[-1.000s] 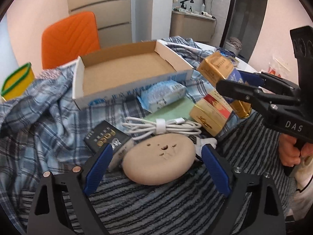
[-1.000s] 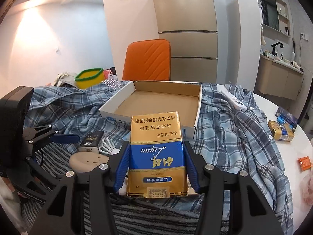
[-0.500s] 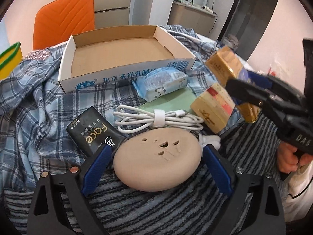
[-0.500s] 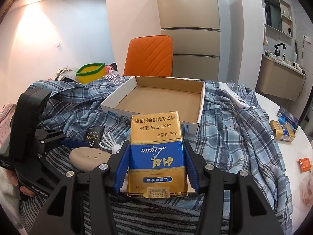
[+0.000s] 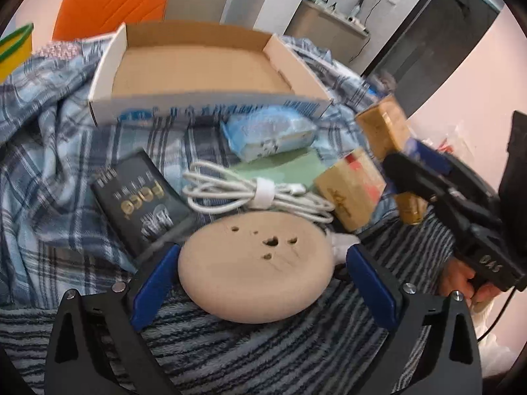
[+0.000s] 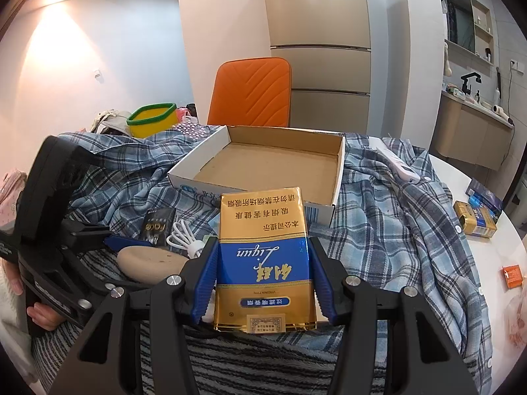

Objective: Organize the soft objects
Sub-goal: 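Grasp the beige round disc with the left gripper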

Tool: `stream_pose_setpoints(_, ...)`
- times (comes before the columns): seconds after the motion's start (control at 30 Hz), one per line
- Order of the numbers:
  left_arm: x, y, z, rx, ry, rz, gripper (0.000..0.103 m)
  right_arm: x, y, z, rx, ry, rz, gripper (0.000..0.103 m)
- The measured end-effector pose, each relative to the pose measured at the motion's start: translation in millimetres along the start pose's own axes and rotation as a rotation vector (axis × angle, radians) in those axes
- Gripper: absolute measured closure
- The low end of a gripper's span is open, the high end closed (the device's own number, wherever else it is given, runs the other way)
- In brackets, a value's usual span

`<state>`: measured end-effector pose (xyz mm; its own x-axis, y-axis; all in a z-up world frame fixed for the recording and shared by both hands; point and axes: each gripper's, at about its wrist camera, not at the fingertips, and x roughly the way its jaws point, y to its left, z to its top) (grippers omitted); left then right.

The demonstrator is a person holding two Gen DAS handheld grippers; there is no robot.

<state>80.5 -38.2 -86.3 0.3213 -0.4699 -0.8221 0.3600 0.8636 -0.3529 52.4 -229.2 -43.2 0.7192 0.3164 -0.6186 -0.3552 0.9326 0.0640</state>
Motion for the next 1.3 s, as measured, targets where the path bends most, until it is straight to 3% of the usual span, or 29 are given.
stream_pose_setpoints(0.27, -1, 14, 1, -0.062, -0.013, -0.088, 0.004, 1, -1, 0, 0.005, 0.006, -0.001, 0.048)
stream_pose_setpoints(0.37, 0, 15, 0, -0.058, -0.014, -0.082, 0.004, 2, 0, 0, 0.005, 0.006, -0.001, 0.048)
stream_pose_setpoints(0.5, -5, 11, 4, -0.06, -0.026, -0.048, 0.021, 2, -1, 0, 0.008, 0.009, -0.002, 0.048)
stream_pose_setpoints(0.7, -19, 0, 0, 0.002, -0.092, -0.016, 0.023, 1, -1, 0, 0.006, 0.001, -0.005, 0.048)
stream_pose_setpoints(0.97, -52, -25, -10, 0.133, -0.333, 0.092, 0.023, -3, 0, 1, 0.0, -0.022, -0.011, 0.048)
stream_pose_setpoints(1.1, -78, -34, -17, 0.182, -0.529, 0.174, 0.023, -6, 1, 1, -0.001, -0.036, -0.018, 0.048)
stream_pose_setpoints(1.17, -88, -38, -24, 0.197, -0.62, 0.213, 0.023, -11, 1, 2, -0.001, -0.07, -0.033, 0.048)
stream_pose_setpoints(1.3, -102, -34, -30, 0.181, -0.724, 0.229, 0.023, -26, 2, 4, -0.001, -0.163, -0.06, 0.048)
